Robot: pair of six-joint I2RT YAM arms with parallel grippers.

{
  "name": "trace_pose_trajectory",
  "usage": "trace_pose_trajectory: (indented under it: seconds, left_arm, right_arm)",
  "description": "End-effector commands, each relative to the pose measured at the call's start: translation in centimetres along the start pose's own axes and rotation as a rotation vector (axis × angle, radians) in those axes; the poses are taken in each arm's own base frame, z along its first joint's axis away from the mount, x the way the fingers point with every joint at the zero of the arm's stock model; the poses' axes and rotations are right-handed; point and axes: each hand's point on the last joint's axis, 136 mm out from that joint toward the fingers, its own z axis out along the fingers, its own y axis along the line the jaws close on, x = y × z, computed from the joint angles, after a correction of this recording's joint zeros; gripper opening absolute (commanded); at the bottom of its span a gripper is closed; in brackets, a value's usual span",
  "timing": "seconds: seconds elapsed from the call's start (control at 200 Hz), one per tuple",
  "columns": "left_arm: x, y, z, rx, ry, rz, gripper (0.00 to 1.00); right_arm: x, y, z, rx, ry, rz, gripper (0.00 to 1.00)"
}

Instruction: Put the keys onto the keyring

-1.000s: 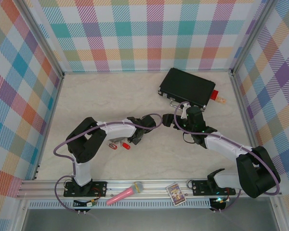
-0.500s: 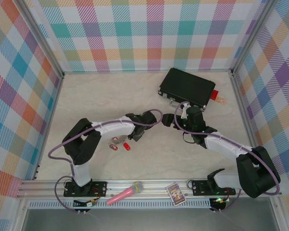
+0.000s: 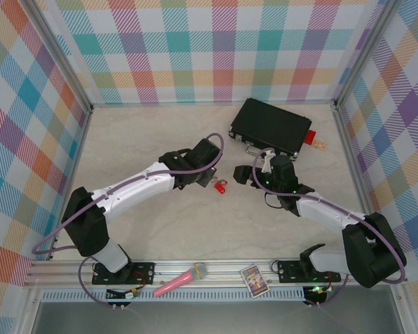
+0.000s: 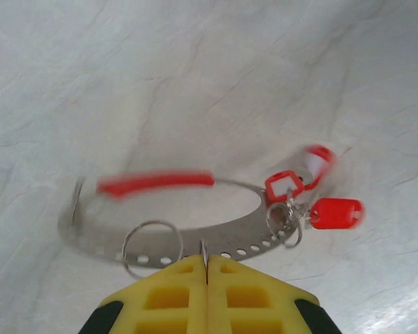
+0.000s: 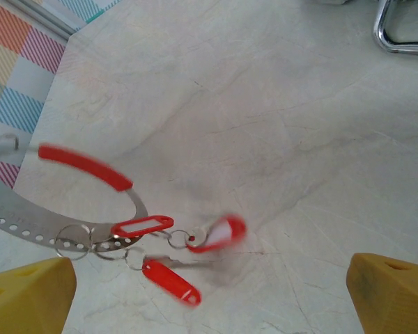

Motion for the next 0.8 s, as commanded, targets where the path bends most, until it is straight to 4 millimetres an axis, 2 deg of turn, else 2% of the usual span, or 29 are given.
trace_pose_trajectory:
  seconds: [0.0,0.265,0.4,0.5,0.59,0.67,0.69,0.77,0.795]
  left_arm:
    - [-2.8,-1.3,-2.1,0.115,-0.117,-0.049,0.00]
    - [-4.6,-1.3,-3.4,0.179,-0.171,-0.125,0.00]
    - [-5.1,-1.8,-4.6,0.254,-0.206,-0.138,0.00]
    - [-5.2,-1.8,-5.4,0.306,-0.247,-0.147,0.00]
    - [-5.6,-0.7,-5.5,0.271,-0.307,-0.179,0.00]
    - [-5.6,-0.4,-5.6,0.261,-0.371,-0.164,0.00]
    - [-6.3,-0.3,-5.9,0.264,-0.419,-0.167,0.00]
    - [-6.7,0.5,-6.3,0.231,-0.506,-0.203,0.00]
    - [-6.8,0.8,-6.5,0.224,-0.524,-0.215,0.00]
  right_arm:
    - [-0.7,1.4,-0.6,-0.058,-0.036,-0.019,0.99]
    - [-0.9,2.6,-1.2,-0.117,-0.055,-0.039,0.99]
    - [-0.8,4.1,-1.6,-0.194,-0.055,-0.073,1.00]
    - [-0.8,5.3,-1.9,-0.262,-0.057,-0.108,0.97]
    - [-0.7,5.5,-1.9,-0.263,-0.063,-0.111,0.97]
    - [-0.8,5.2,-1.8,-0.242,-0.071,-0.130,0.92]
    - [-0.8,5.1,-1.8,-0.235,-0.071,-0.132,0.92]
    - [-1.2,5.4,-1.9,-0.222,-0.058,-0.116,1.00]
    - [-1.4,5.5,-2.0,-0.215,-0.054,-0.106,0.99]
